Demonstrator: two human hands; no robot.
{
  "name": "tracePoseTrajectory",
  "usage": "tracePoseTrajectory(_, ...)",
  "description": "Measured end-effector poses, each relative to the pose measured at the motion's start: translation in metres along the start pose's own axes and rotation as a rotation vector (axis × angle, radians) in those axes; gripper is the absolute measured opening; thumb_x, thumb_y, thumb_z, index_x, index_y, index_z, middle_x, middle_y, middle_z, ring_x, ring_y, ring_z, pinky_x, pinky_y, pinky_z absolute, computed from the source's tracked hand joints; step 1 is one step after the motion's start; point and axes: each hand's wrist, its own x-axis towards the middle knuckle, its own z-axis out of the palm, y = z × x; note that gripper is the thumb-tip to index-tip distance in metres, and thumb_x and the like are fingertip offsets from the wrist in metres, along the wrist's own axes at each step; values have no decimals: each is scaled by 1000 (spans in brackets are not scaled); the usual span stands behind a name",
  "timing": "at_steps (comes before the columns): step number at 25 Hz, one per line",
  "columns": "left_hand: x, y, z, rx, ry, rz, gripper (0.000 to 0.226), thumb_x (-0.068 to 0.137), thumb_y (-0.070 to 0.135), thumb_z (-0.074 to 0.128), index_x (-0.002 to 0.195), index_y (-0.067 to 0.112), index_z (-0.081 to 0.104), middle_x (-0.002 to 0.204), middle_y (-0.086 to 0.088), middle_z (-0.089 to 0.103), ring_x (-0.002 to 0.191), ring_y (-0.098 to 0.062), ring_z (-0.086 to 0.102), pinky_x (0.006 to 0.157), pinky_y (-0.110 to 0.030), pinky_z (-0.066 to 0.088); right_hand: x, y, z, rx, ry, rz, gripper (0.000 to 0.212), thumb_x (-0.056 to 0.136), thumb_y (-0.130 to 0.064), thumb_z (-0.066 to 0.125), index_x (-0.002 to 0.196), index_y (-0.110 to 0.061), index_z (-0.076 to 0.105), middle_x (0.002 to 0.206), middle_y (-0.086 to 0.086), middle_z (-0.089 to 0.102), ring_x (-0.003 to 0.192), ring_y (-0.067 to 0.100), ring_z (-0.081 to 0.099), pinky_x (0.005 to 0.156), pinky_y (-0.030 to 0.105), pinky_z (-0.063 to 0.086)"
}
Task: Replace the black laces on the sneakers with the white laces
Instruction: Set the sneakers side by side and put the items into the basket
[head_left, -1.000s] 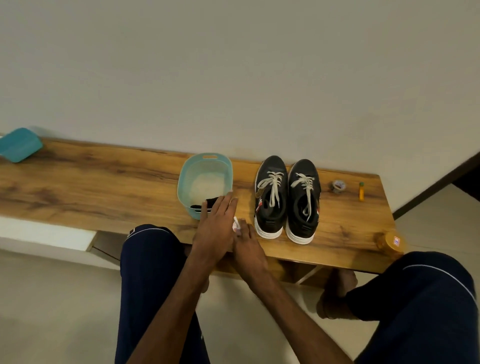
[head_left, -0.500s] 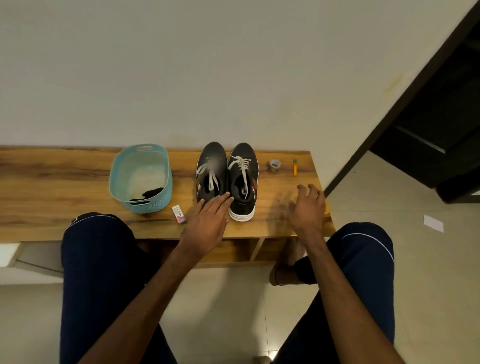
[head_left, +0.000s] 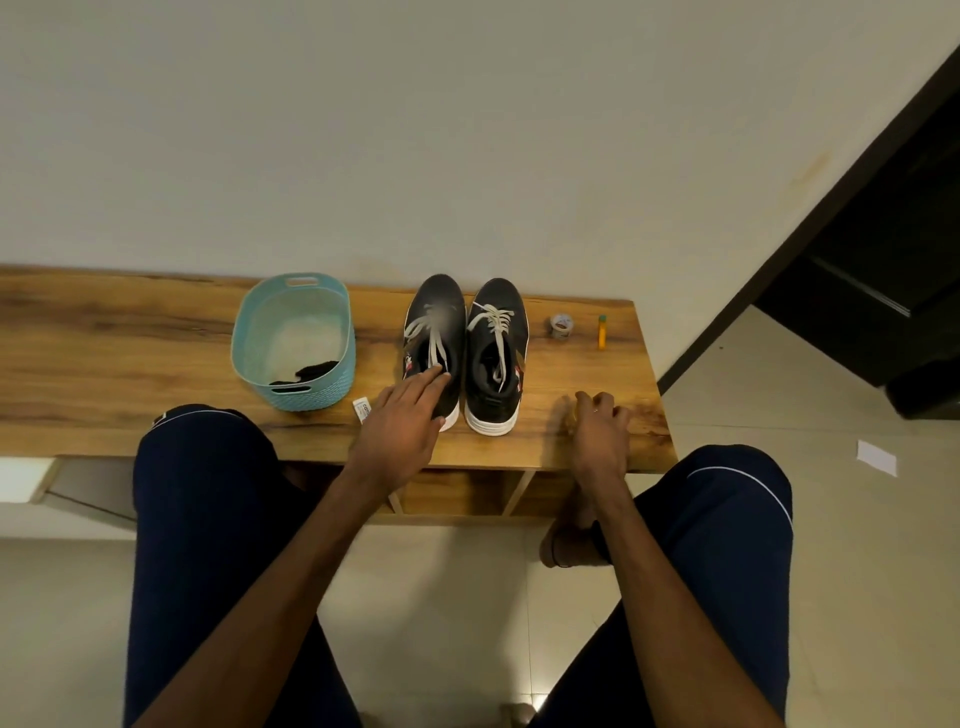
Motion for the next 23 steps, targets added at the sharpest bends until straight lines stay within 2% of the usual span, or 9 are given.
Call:
tracePoseTrajectory(4,0,-13,-16,-76,72,-45,56,99,26,54,151,18,34,155,-2,39,140,-20,38,112,-39,38,-8,-25,-11,312,28,26,63,92,-21,67,147,-21,37,145,10,36,126,32,47,101,45,47)
tracePoseTrajectory(8,-5,-29,-44,-151,197,-105,49,99,25,55,145,15,43,146,-3,49,130,-20,48,104,-37,45,-23,-68,-38,440,204,-181,60,90,-27,71,142,-23,42,144,4,38,122,23,50,97,37,50)
tracePoseTrajectory(11,-13,-54,-62,-207,292,-211,47,99,26,55,144,16,44,142,-2,52,126,-19,51,101,-36,46,-26,-122,-62,576,117,-333,58,89,-30,72,140,-24,46,143,3,41,116,13,47,93,28,45)
tracePoseTrajectory(12,-14,-66,-69,-293,323,-266,47,99,29,55,144,17,45,139,0,54,122,-16,53,97,-34,48,-25,-148,-67,602,62,-419,59,88,-31,74,140,-25,48,141,2,42,117,10,44,94,27,43)
tracePoseTrajectory(14,-13,-88,-83,-667,321,-408,42,101,37,51,140,21,49,132,4,59,112,-14,61,84,-28,52,-22,-202,-71,619,-46,-636,59,85,-35,76,138,-26,51,135,-3,45,115,4,42,95,24,44)
tracePoseTrajectory(16,-8,-102,-98,-1162,205,-523,45,102,51,36,132,23,55,124,-2,67,105,-19,68,74,-33,57,-19,-253,-72,632,-144,-812,58,84,-34,77,136,-25,53,128,-8,45,111,2,45,91,20,47)
tracePoseTrajectory(18,-1,-114,-110,-1480,114,-571,61,99,62,24,128,21,59,116,-9,71,100,-25,71,71,-41,59,-10,-292,-67,612,-190,-911,57,84,-31,78,135,-23,54,126,-7,46,110,4,48,90,14,46)
tracePoseTrajectory(20,7,-124,-115,-1560,175,-585,63,100,61,23,124,19,63,110,-12,73,93,-25,71,64,-38,57,2,-314,-61,596,-210,-936,57,83,-33,78,134,-22,54,125,-7,48,110,6,52,88,12,47)
tracePoseTrajectory(23,17,-143,-115,-1476,290,-590,46,105,48,33,113,19,67,100,-8,74,86,-19,70,59,-31,57,23,-332,-49,560,-230,-895,59,81,-44,78,130,-21,55,120,-6,56,104,8,57,85,19,52)
